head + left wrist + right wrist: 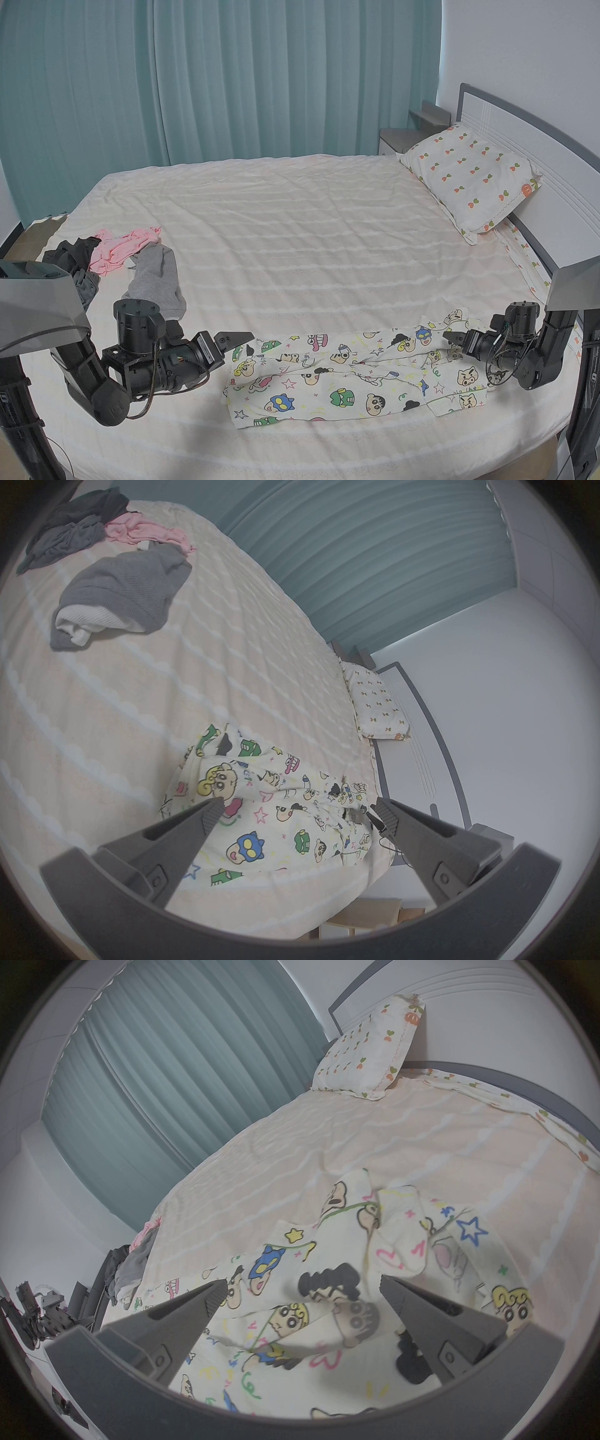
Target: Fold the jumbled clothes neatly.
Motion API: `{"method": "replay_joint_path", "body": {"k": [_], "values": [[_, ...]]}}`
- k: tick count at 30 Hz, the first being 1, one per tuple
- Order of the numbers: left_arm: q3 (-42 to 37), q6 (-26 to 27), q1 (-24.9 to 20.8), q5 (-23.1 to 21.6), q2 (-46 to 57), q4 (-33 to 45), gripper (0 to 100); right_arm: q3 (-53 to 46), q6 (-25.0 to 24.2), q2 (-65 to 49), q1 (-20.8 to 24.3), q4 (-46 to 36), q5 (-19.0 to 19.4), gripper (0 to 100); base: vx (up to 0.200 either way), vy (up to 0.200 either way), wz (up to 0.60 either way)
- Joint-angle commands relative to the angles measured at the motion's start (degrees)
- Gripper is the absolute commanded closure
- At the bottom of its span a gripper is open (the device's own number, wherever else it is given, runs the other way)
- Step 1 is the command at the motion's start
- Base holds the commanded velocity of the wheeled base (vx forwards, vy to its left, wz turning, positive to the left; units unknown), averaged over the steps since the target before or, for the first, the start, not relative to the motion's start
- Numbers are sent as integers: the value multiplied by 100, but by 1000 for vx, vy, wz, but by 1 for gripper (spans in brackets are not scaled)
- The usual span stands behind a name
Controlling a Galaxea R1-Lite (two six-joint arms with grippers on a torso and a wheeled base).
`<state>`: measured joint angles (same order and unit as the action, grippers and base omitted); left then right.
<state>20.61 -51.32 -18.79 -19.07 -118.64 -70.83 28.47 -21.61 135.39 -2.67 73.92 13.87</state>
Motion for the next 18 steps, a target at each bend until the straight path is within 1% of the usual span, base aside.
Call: {"method": "replay_joint_path", "body": {"k": [1,7,11,18], "values": [[-260,-27,86,-36,-309,-116,0,151,140,-13,-208,-124,-16,0,0,0,0],[-268,-27,77,-36,-379,-124,0,326,201,67,-348,-361,-16,0,0,0,0],[-268,-18,77,-36,-388,-124,0,362,210,102,-339,-537,-16,0,0,0,0],[-268,-18,68,-36,-423,-124,0,449,289,260,-313,-546,-16,0,0,0,0]]}}
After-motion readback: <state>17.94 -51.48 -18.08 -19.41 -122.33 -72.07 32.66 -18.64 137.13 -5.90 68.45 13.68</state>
